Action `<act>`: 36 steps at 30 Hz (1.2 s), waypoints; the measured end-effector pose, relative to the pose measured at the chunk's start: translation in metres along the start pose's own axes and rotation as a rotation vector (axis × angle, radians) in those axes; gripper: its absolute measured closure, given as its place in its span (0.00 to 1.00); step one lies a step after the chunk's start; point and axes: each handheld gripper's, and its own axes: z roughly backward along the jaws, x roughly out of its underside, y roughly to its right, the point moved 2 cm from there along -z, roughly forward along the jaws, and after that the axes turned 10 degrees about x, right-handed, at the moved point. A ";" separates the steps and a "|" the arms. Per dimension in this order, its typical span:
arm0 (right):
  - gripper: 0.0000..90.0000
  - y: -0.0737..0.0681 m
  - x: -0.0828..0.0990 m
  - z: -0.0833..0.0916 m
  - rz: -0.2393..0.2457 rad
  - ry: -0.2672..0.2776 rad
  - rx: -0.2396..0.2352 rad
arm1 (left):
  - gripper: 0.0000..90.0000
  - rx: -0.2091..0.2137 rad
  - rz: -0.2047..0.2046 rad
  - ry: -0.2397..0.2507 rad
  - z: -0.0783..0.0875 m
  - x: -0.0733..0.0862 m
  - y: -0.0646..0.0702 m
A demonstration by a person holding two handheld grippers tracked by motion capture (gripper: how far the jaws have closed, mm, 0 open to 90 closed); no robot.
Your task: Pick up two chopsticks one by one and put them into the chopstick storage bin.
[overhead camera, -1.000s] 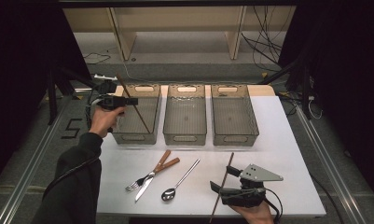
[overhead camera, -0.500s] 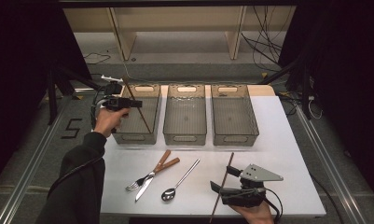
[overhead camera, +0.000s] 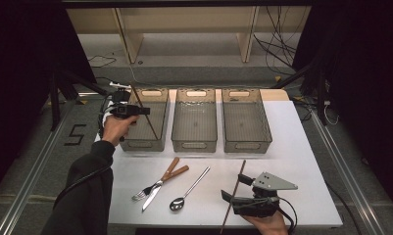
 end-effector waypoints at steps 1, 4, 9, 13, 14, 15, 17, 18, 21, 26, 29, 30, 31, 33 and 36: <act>0.22 0.000 0.000 0.000 -0.001 0.000 0.000 | 0.92 -0.003 -0.001 0.002 -0.001 0.000 0.000; 0.22 0.000 0.000 0.000 0.000 0.000 0.000 | 0.92 -0.013 0.003 0.014 -0.002 0.001 -0.001; 0.22 0.000 0.000 0.000 -0.001 -0.001 -0.002 | 0.91 -0.026 0.000 0.017 -0.004 0.002 -0.001; 0.22 0.000 0.000 0.000 0.000 -0.001 -0.005 | 0.84 -0.041 0.004 0.017 -0.006 0.001 -0.002; 0.23 0.000 0.000 0.000 -0.001 -0.001 -0.005 | 0.80 -0.045 0.007 0.018 -0.007 0.001 -0.002; 0.23 0.000 0.000 0.000 -0.001 -0.002 -0.006 | 0.77 -0.048 0.007 0.017 -0.008 0.001 -0.002; 0.23 0.000 0.000 -0.001 -0.001 -0.002 -0.007 | 0.71 -0.070 0.013 0.014 -0.009 0.001 -0.001; 0.23 0.000 0.000 -0.001 -0.002 -0.003 -0.007 | 0.68 -0.072 0.014 0.011 -0.009 0.001 -0.001; 0.23 0.000 0.000 0.000 -0.004 -0.003 -0.007 | 0.59 -0.088 0.010 0.011 -0.010 0.000 0.000; 0.23 0.001 0.000 0.000 -0.003 -0.001 -0.009 | 0.47 -0.112 0.004 0.016 -0.008 -0.002 0.003; 0.23 0.001 0.000 0.000 -0.005 0.000 -0.008 | 0.39 -0.113 -0.001 0.023 -0.005 -0.002 0.006; 0.23 0.001 0.000 0.001 -0.006 0.001 -0.008 | 0.38 -0.107 -0.006 0.024 -0.004 -0.002 0.008; 0.23 0.001 0.000 0.001 -0.005 0.001 -0.007 | 0.36 -0.104 -0.016 0.019 -0.002 -0.002 0.009; 0.23 0.002 0.000 0.001 -0.006 0.001 -0.004 | 0.33 -0.088 -0.023 0.023 0.002 -0.001 0.014; 0.23 0.002 0.000 0.001 -0.008 -0.001 0.004 | 0.30 -0.058 -0.049 0.041 0.010 0.002 0.025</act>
